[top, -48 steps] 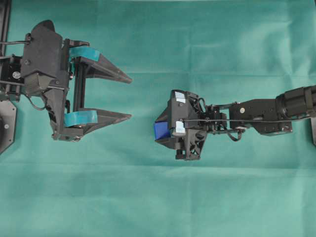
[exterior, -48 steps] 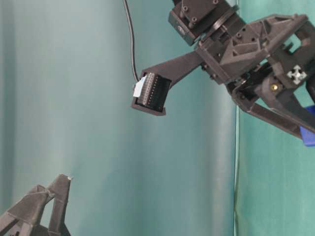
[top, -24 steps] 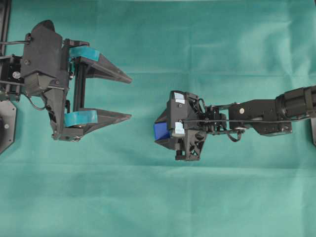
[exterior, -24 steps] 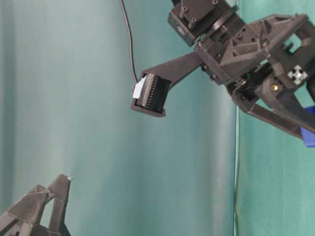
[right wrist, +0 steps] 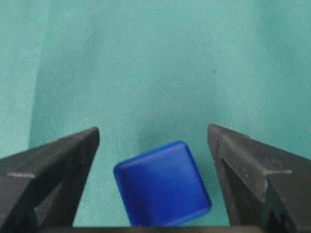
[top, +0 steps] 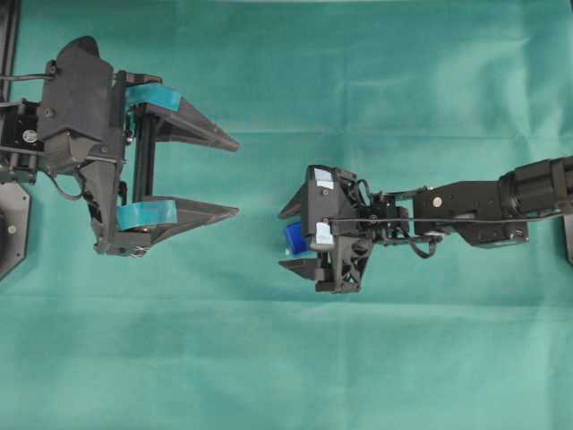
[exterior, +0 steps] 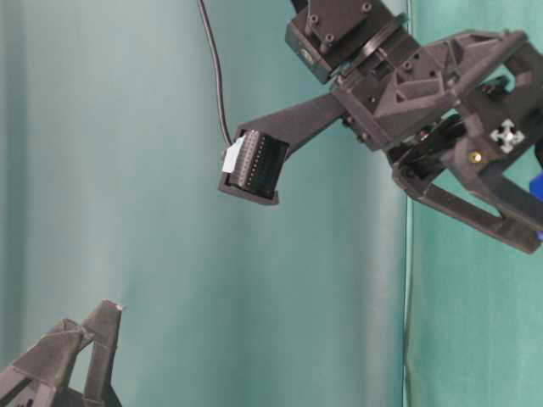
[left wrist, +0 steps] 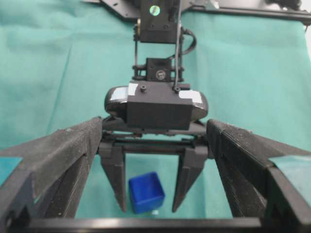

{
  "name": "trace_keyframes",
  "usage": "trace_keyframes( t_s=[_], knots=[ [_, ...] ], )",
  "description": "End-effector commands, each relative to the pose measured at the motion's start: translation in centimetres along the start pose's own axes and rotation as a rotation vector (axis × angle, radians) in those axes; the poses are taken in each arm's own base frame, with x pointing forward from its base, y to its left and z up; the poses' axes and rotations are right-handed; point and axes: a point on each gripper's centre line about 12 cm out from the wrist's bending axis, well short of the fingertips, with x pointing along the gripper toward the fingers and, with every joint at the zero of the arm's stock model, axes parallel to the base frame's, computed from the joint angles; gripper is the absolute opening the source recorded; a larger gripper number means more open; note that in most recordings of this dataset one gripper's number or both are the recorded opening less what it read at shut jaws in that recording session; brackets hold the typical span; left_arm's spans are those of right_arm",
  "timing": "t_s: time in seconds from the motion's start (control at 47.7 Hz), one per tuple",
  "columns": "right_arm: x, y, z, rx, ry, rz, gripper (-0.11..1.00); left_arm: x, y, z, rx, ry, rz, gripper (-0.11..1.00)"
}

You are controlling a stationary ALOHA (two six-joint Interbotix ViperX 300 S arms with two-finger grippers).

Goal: Handover the blue block to the right arm after grasping it with the left arm, then place it in the designated position.
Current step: 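Lower the cube with the right gripper toward the table center, then open the right gripper to release the cube and lift away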

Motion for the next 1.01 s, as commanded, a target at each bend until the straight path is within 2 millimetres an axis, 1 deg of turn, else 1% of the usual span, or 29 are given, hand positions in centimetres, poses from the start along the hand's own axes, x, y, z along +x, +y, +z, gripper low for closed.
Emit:
trace_keyframes(
  t_s=[0.0, 0.147, 0.398, 0.545, 0.818, 0.986],
  knots=[
    [-0.3, 0.4, 1.6, 0.001, -0.043, 0.010, 0.89, -0.2, -0.2, 1.1, 0.001, -0.035, -0.005, 1.00],
    [-0.8, 0.6, 2.2, -0.002, -0.049, 0.013, 0.89, -0.3, -0.2, 1.2, 0.001, -0.037, -0.005, 1.00],
    [-3.7, 1.2, 4.7, -0.023, -0.069, 0.024, 0.89, -0.3, -0.2, 1.2, 0.001, -0.037, -0.005, 1.00],
    [-6.3, 1.6, 6.5, -0.040, -0.099, 0.032, 0.89, -0.3, -0.2, 1.2, 0.001, -0.037, -0.005, 1.00],
    [-12.1, 2.2, 10.4, -0.071, -0.197, 0.044, 0.89, -0.3, -0.2, 1.2, 0.001, -0.037, -0.005, 1.00],
    [-14.9, 2.4, 12.1, -0.098, -0.248, 0.045, 0.89, -0.3, -0.2, 1.2, 0.001, -0.037, -0.005, 1.00]
  ],
)
